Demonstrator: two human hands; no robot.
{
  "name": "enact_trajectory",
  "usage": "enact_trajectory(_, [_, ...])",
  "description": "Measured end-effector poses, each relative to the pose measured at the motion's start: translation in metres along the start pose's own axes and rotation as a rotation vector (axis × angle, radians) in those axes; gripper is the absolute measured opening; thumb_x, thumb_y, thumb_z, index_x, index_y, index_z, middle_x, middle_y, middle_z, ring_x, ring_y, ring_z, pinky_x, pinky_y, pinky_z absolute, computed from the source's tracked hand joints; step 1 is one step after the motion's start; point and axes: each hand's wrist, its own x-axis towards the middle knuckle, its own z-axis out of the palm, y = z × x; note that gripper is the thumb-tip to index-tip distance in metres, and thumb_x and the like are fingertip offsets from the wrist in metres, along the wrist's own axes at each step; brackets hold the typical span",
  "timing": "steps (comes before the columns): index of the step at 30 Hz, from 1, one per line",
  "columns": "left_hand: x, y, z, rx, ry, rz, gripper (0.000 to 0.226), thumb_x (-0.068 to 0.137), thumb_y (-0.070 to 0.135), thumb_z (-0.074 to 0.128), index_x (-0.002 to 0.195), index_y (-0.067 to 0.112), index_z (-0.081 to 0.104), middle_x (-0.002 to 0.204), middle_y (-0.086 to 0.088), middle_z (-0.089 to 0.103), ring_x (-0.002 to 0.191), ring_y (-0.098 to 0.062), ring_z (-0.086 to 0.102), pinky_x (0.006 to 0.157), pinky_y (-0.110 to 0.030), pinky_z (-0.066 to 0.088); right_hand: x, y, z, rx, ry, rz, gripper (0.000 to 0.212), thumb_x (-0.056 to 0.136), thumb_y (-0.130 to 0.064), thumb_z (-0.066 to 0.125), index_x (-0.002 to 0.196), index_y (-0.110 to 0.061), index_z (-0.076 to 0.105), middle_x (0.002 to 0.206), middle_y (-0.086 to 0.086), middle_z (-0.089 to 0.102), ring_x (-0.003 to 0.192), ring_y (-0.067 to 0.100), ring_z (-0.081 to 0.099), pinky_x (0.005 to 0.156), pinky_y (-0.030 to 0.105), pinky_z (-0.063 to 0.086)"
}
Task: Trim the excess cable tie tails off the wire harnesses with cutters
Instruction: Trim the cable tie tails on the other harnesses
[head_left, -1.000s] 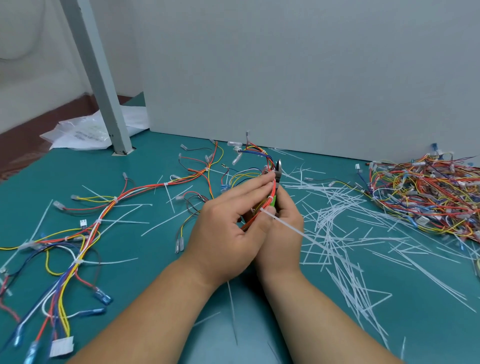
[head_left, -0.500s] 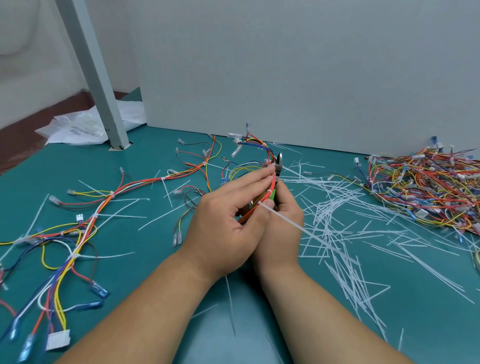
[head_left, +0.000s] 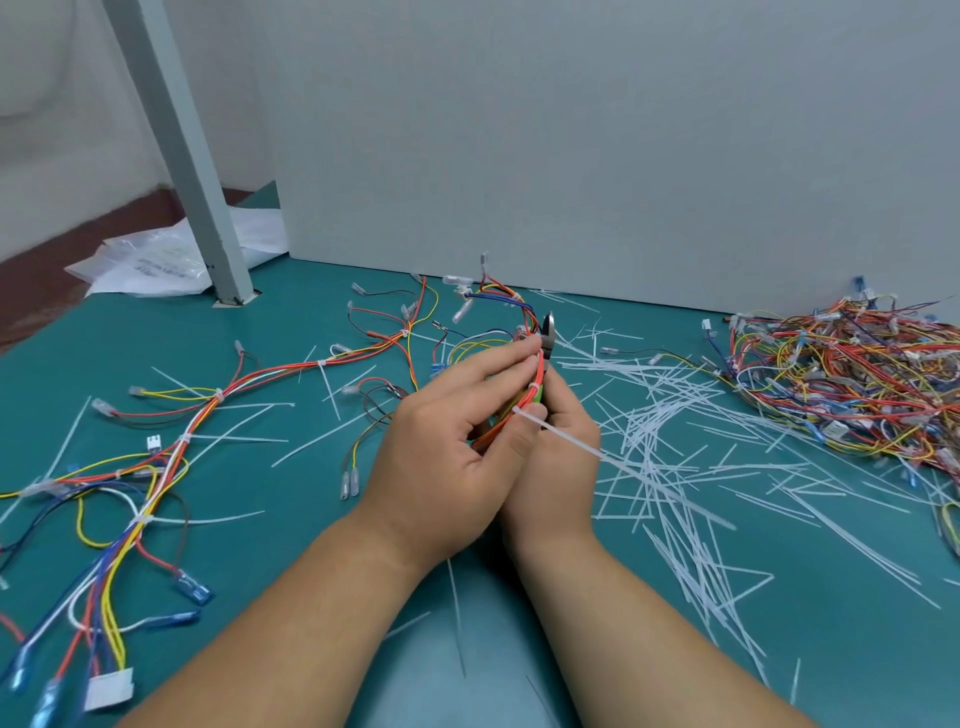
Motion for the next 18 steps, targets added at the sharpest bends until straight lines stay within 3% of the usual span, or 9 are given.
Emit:
enact_trajectory(4, [0.0000, 0.0011, -0.0004, 0.014, 0.021, -0.011, 0.036, 0.095, 0.016, 0.065, 0.129, 0.006, 0.068, 0.139, 0.004, 0.063, 0.118, 0.000, 0.060, 0.101, -0.021, 0.047, 0.0000, -0.0041, 0.0031, 0.131, -0.027, 0.052, 0.011, 0.080, -0.003, 0.060, 0.089, -0.007, 0.065, 0.074, 0.003, 0.052, 0.064, 0.010, 0.046, 0.057, 0.019, 0.047])
enact_trajectory(8, [-0.0005, 0.0016, 0.0016, 0.012, 0.039, -0.018, 0.040, 0.095, 0.014, 0.064, 0.134, 0.008, 0.065, 0.138, 0.003, 0.063, 0.096, -0.006, 0.058, 0.095, -0.016, 0.045, 0.0005, -0.0030, 0.0015, 0.107, -0.035, 0.064, 0.006, 0.089, 0.006, 0.062, 0.095, 0.004, 0.063, 0.079, 0.009, 0.051, 0.073, 0.019, 0.042, 0.062, 0.027, 0.043])
enact_trajectory(12, [-0.0010, -0.0002, 0.0020, -0.037, 0.041, -0.002, 0.035, 0.098, 0.013, 0.060, 0.131, 0.004, 0.066, 0.138, -0.002, 0.063, 0.127, -0.010, 0.060, 0.104, -0.029, 0.049, -0.0001, -0.0027, -0.0006, 0.020, -0.026, 0.026, 0.006, 0.090, 0.006, 0.066, 0.094, 0.002, 0.063, 0.075, 0.009, 0.050, 0.069, 0.018, 0.040, 0.062, 0.029, 0.040])
enact_trajectory(18, [0.0007, -0.0058, 0.0007, -0.037, 0.034, 0.008, 0.035, 0.100, 0.014, 0.059, 0.134, 0.008, 0.065, 0.138, 0.000, 0.061, 0.129, -0.011, 0.058, 0.106, -0.027, 0.046, 0.0018, -0.0016, -0.0014, -0.080, -0.033, -0.018, 0.012, 0.093, 0.006, 0.063, 0.097, -0.004, 0.068, 0.070, 0.013, 0.054, 0.063, 0.012, 0.043, 0.057, 0.023, 0.042])
